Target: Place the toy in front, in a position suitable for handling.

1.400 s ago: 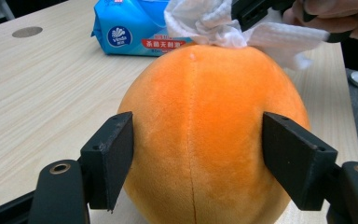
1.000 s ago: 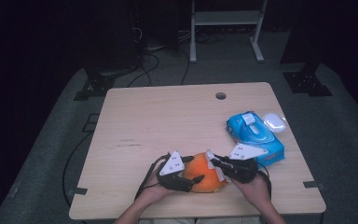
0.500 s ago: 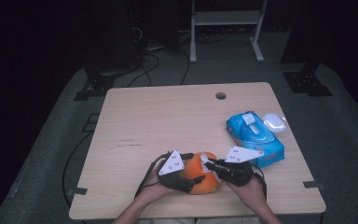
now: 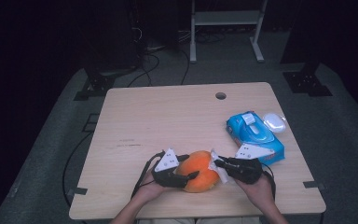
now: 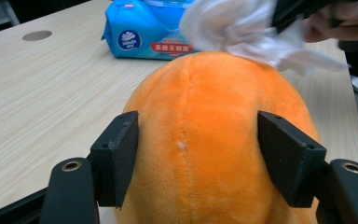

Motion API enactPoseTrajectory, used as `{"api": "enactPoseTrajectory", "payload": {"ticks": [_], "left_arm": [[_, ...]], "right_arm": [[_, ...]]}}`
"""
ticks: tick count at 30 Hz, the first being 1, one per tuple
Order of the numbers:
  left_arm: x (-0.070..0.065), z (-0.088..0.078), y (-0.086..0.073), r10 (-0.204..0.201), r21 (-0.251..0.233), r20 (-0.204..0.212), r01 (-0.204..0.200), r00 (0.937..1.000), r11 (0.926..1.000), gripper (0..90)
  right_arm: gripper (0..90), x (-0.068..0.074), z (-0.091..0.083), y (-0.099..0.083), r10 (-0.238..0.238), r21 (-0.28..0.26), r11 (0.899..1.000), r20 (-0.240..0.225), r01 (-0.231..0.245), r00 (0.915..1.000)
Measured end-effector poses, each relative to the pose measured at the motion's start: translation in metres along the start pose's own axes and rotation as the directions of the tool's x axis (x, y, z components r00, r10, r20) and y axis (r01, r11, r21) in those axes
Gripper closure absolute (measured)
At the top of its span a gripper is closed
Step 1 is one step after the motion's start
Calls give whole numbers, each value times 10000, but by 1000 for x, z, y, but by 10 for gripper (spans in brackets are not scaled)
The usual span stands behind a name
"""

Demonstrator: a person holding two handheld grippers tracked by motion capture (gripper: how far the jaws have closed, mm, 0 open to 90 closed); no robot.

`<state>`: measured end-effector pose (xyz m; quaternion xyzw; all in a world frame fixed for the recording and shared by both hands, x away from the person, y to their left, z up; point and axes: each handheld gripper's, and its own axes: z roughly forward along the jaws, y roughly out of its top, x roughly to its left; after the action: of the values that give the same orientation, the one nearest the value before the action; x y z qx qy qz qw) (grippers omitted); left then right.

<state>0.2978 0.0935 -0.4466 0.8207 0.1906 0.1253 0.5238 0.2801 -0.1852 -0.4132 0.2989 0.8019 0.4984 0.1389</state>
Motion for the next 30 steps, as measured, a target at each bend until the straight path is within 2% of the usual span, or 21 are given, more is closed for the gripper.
{"api": "enactPoseTrajectory", "payload": {"ticks": [2, 4, 6, 8, 10, 11, 14, 16, 20, 23, 26, 28, 30], "left_arm": [[0, 0, 0, 25, 20, -1, -25, 10000, 10000, 327], [-1, 0, 0, 50, 36, -28, -50, 10000, 10000, 329], [-1, 0, 0, 45, 17, -26, -45, 10000, 10000, 331], [0, -1, -1, 33, 0, -8, -33, 10000, 10000, 331], [0, -2, -1, 3, -26, 13, -3, 10000, 10000, 331], [0, -2, -1, 5, -28, 17, -5, 10000, 10000, 331], [1, -1, -1, 6, -18, 35, -6, 10000, 10000, 332], [1, -2, -2, 39, 18, 43, -39, 10000, 10000, 335], [0, -2, -2, 132, 49, -38, -131, 9999, 9999, 341], [1, -2, -2, 81, 18, -38, -81, 10000, 10000, 341], [4, -2, -3, -103, -17, -79, 103, 9999, 9999, 342], [6, -2, -4, -221, -59, -43, 221, 9997, 9997, 342], [6, -2, -4, -239, -61, -30, 239, 9997, 9997, 343]], "right_arm": [[824, 6, 3, 2, -230, 26, 9997, -101, 230, 9997], [824, 6, 6, 0, -356, 267, 9990, 32, 355, 9994], [825, -1, 8, -4, -62, 397, 9992, 123, 57, 9999], [825, -12, 8, -10, 189, 710, 9972, 608, -232, 9980], [824, -19, 6, -15, 730, 700, 9946, 473, -762, 9962], [824, -18, 5, -14, 779, 571, 9952, 354, -799, 9963], [824, -9, 4, -6, 590, 273, 9979, -84, -588, 9982], [825, -3, 8, -4, 310, 365, 9989, -136, -305, 9994], [824, -12, 9, -11, 809, 689, 9945, -241, -791, 9964], [824, -13, 6, -12, 684, 854, 9940, -28, -679, 9977], [824, -6, 4, -6, 688, 520, 9964, -331, -670, 9971], [824, 3, 5, -1, 373, 441, 9984, -517, -350, 9980], [824, 7, 8, 0, 136, 518, 9986, -419, -115, 9990]]}}
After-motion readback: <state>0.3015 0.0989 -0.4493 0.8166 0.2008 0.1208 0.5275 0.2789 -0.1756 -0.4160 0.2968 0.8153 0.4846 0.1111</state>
